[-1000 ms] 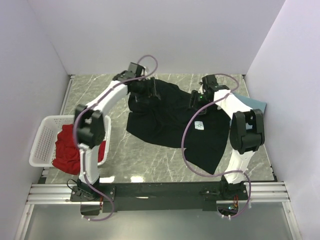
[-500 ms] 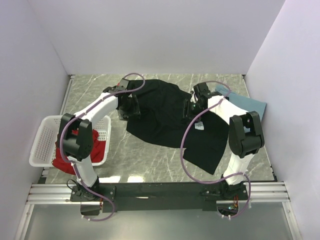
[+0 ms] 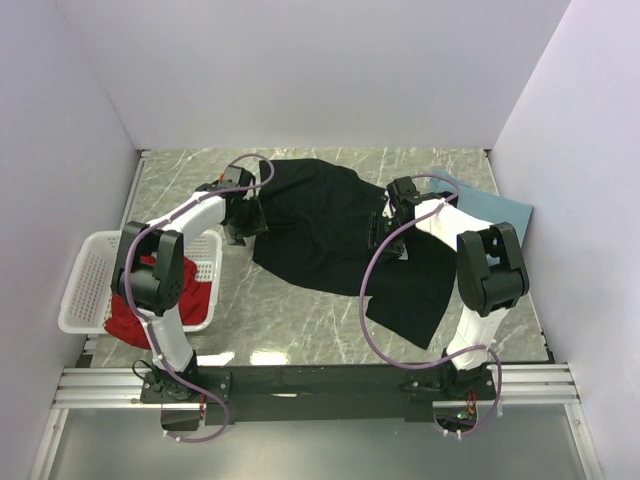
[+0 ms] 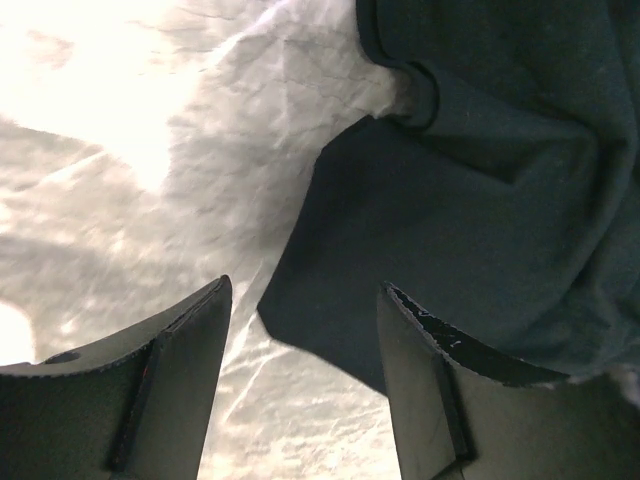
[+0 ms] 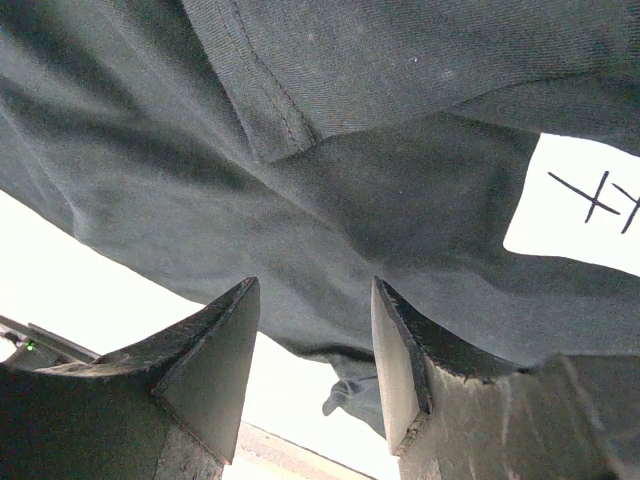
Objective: Fold and stack the t-shirts
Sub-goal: Flatten the tshirt out
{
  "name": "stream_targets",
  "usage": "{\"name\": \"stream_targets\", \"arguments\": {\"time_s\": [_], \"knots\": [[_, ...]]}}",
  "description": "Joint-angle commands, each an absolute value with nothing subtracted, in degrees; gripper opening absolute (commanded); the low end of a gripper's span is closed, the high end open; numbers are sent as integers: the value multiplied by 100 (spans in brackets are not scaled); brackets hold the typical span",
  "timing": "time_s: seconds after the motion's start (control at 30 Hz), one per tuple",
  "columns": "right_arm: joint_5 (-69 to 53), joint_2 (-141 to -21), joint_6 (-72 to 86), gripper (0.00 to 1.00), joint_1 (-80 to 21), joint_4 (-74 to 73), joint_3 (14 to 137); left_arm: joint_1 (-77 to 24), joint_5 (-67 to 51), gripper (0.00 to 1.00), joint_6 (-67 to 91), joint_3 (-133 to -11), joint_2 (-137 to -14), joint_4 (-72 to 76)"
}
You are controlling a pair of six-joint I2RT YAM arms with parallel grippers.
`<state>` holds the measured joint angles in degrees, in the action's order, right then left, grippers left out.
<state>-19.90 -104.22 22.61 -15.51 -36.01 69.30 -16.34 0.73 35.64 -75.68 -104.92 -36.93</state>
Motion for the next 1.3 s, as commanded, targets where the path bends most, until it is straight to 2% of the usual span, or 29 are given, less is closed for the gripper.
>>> {"name": "stream_targets", "arguments": {"time_s": [0.0, 0.2, 0.47, 0.5, 0.53, 0.57, 0.6, 0.73, 0.87, 0.9, 1.03, 1.07, 1.17, 1.27], "knots": [[-1907, -10081, 2171, 56, -1564, -3524, 6943, -1626, -562, 65, 3375, -7488, -10573, -3041], [-1890, -10055, 2180, 56, -1564, -3542, 6917, -1529, -949, 65, 3287, -7506, -10810, -2795], [-1881, -10063, 2180, 55, -1564, -3586, 6926, -1521, -642, 61, 3331, -7532, -11074, -3015], [-1881, -10072, 2180, 55, -1564, -3586, 6926, -1529, -642, 49, 3331, -7541, -11074, -3015], [-1881, -10090, 2180, 55, -1556, -3586, 6934, -1529, -659, 43, 3331, -7550, -11057, -3032], [-1890, -10107, 2180, 55, -1564, -3586, 6935, -1529, -677, 13, 3322, -7567, -11031, -3041], [-1890, -10142, 2180, 55, -1556, -3577, 6935, -1529, -677, 1, 3314, -7602, -10987, -3076], [-1749, -10265, 2215, 55, -1556, -3621, 6935, -1564, -361, 0, 3278, -7997, -10767, -3646], [-1398, -10467, 2267, 55, -1538, -3753, 6961, -1678, 17, 6, 3287, -8629, -10495, -4699], [-1250, -10555, 2285, 55, -1529, -3796, 6970, -1696, 296, 10, 3331, -8692, -10338, -4841], [-1073, -10661, 2347, 55, -1398, -3850, 6882, -1723, 492, 18, 3445, -8807, -9810, -5360], [-1037, -10661, 2373, 55, -1363, -3850, 6873, -1723, 518, 25, 3471, -8772, -9713, -5431], [-958, -10705, 2417, 55, -1292, -3867, 6812, -1723, 580, 37, 3551, -8631, -9379, -5704], [-940, -10723, 2426, 55, -1274, -3858, 6785, -1723, 528, 43, 3604, -8263, -9070, -5608]]}}
